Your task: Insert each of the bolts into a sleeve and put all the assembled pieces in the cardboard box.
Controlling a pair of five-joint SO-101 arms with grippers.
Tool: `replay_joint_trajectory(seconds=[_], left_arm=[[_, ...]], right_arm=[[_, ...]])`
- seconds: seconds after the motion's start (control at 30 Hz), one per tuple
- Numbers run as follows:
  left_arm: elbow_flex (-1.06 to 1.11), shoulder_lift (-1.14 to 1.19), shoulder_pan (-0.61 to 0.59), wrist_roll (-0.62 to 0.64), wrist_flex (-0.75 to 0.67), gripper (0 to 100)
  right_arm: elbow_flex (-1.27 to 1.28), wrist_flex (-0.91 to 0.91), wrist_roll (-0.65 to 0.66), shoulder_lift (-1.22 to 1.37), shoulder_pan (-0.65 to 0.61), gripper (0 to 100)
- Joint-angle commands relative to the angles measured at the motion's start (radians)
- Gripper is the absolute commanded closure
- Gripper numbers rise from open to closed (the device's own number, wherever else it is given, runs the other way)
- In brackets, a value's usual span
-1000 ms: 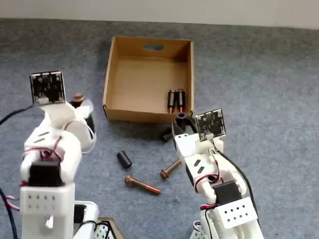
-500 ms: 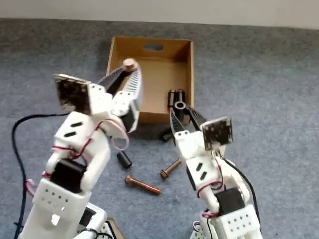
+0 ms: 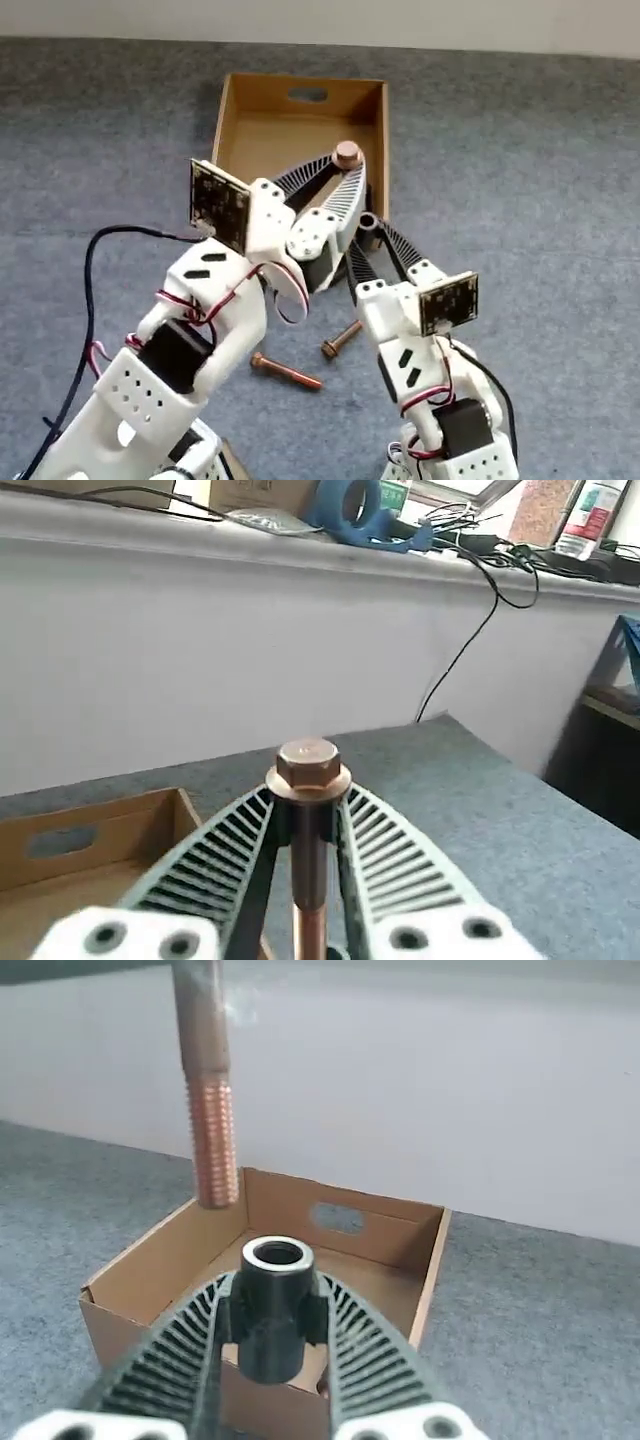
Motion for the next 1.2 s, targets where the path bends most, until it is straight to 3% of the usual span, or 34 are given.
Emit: replay_joint_trajectory(seconds=[0.0,0.9,1.17], left_arm=[[-0.053,-0.001,0.012,-0.003,-0.044,99],[-0.042,0.151,0.036,-0.003,-0.086,99],[-0.028,0.145,0.028,-0.003,0.026,99]], right_arm=[[-0.008,0.004,-0.012,-0.005,-0.012,99.3],[-0.001,0.004,-0.012,-0.005,-0.008,99.3],[0.001,0.004,-0.012,-0.005,-0.007,99.3]])
